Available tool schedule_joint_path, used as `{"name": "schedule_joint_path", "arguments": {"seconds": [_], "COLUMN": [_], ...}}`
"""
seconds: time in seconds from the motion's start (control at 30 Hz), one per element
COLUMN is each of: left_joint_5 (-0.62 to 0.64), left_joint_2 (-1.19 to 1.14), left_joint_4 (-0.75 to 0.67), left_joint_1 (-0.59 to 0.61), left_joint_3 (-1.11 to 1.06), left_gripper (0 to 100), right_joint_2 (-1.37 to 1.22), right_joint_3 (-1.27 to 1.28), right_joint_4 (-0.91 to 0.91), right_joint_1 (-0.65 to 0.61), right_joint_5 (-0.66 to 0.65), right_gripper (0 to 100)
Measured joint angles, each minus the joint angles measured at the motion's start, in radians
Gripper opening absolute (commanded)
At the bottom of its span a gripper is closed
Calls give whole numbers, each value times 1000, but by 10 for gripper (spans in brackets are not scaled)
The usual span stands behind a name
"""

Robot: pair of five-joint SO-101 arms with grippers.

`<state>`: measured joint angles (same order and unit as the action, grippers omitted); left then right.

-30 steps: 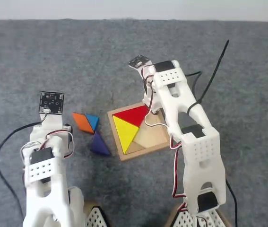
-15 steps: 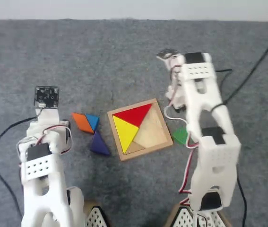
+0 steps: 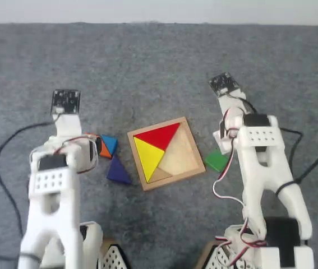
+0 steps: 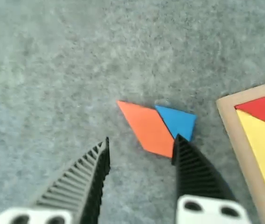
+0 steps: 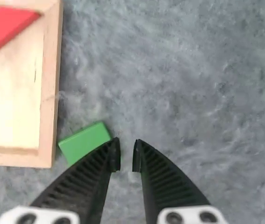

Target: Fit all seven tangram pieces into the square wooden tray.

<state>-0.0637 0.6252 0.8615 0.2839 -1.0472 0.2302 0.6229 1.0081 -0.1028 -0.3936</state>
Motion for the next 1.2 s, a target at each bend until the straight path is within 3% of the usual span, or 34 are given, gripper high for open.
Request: {"name": "schedule_joint_path", "arguments": {"seconds": [0.27, 0.7, 0.83, 1.1, 1.2], "left_joint_5": [5, 100, 181, 258, 259], "left_joint_2": [-545, -600, -628, -881, -925], "left_joint_4": [69, 84, 117, 307, 354], "left_joint_1": [6, 34, -5, -17, -17], "left_joint_3": [284, 359, 371, 618, 675], "left_gripper": [209, 215, 224, 219, 166], "right_joint_2": [8, 8, 8, 8, 8], "right_joint_3": [74, 74, 74, 74, 74], "right_joint_4": [-140, -153, -153, -155, -155], "right_joint_1": [-2, -2, -3, -5, -5], "right_joint_5": [49, 54, 54, 54, 54], "right_gripper": [62, 62, 62, 62, 62]}}
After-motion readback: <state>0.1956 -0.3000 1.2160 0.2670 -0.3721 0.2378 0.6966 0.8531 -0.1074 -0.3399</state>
